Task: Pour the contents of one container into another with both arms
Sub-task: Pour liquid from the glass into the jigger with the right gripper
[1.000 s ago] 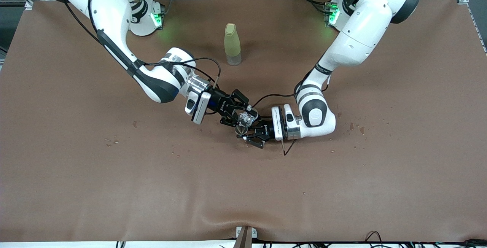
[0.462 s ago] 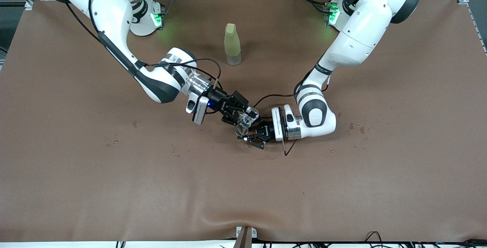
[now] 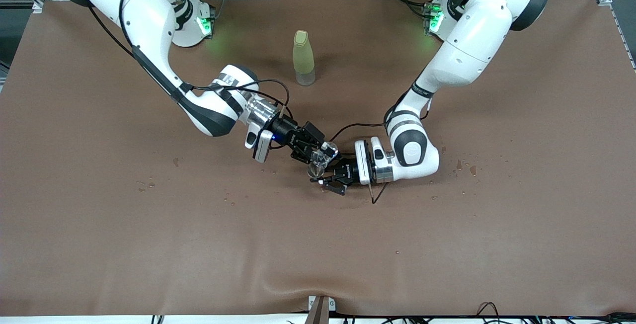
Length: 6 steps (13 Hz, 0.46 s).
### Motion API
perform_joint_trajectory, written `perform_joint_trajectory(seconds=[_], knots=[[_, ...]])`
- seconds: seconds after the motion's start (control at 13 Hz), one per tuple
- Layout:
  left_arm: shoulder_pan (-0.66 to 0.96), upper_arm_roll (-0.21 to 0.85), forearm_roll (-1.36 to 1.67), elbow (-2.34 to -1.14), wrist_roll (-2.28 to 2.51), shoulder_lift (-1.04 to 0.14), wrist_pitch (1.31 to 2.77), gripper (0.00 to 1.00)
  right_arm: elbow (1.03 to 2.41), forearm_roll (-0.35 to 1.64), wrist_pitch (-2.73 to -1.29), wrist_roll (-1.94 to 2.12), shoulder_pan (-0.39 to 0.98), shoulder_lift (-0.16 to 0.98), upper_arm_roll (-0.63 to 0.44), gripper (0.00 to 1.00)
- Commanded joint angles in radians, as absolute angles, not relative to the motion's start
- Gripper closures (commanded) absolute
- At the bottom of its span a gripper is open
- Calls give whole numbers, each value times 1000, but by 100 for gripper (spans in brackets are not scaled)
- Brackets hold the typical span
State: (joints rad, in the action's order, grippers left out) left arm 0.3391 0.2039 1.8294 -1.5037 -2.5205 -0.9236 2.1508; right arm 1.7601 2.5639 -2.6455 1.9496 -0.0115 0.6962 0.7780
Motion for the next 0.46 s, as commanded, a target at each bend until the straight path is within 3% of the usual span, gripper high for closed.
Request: perform_joint_trajectory(seconds=[0.0, 0.38], knots=[[353, 195, 1848, -1486, -2511, -927, 2163, 100, 1730, 2700, -2649, 1956, 14, 707, 758, 88], [353, 195, 1845, -1486, -2510, -925, 2169, 100, 1729, 2714, -2645, 1893, 14, 712, 756, 87]])
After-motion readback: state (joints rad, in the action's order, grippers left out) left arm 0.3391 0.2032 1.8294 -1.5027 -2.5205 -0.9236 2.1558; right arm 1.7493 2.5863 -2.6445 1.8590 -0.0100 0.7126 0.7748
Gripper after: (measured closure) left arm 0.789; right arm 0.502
